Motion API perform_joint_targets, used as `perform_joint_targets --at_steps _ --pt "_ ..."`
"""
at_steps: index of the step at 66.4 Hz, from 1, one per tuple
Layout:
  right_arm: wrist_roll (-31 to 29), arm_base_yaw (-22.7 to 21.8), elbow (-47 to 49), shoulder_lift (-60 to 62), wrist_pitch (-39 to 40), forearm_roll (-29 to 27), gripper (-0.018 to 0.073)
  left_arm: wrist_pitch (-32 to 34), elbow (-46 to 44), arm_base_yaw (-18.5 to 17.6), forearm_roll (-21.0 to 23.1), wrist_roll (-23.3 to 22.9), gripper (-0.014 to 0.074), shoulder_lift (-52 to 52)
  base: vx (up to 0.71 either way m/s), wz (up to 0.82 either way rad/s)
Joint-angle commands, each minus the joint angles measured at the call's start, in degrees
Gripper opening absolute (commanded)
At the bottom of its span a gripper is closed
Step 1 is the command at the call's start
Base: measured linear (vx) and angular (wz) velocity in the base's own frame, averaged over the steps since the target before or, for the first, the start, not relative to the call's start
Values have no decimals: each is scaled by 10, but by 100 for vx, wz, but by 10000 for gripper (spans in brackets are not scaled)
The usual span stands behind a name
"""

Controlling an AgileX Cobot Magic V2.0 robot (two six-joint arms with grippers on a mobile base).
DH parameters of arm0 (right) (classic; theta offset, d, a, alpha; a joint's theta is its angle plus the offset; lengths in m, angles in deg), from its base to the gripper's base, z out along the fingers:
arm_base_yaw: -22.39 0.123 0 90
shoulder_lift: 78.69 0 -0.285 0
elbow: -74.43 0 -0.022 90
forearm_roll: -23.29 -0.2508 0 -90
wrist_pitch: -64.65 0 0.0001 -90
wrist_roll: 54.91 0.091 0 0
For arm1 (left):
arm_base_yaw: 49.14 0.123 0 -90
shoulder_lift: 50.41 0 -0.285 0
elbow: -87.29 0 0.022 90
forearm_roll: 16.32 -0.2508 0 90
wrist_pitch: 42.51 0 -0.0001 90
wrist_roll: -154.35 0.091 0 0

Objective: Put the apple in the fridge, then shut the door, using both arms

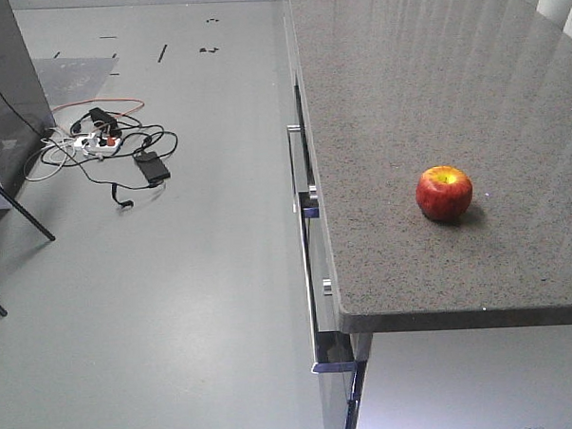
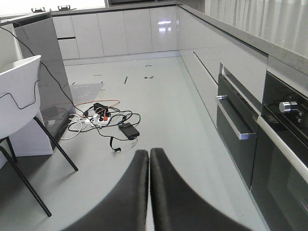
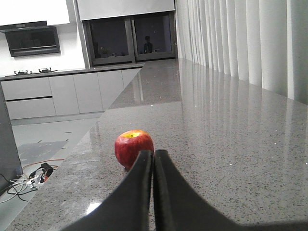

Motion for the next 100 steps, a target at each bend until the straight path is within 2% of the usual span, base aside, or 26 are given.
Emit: perform_joint_targets --at_steps 1,65,70,78,84,93,100 --pt "-6 -1 -5 3 45 8 -2 44 8 1 5 -1 -8 -9 0 0" --pt "-6 -1 -5 3 52 7 -2 44 8 1 5 -1 -8 -9 0 0" --pt "-6 -1 -5 3 61 1 -2 44 8 1 5 -1 -8 -9 0 0" --pt "27 0 -2 3 72 -42 -2 44 8 1 5 -1 -8 -9 0 0" --pt "27 0 24 3 34 -37 0 44 8 1 5 -1 -8 -9 0 0" --pt "27 0 122 -20 -74 -40 33 44 8 1 5 -1 -8 -9 0 0" --pt "-20 0 223 -67 -153 -40 102 44 8 1 5 -1 -8 -9 0 0"
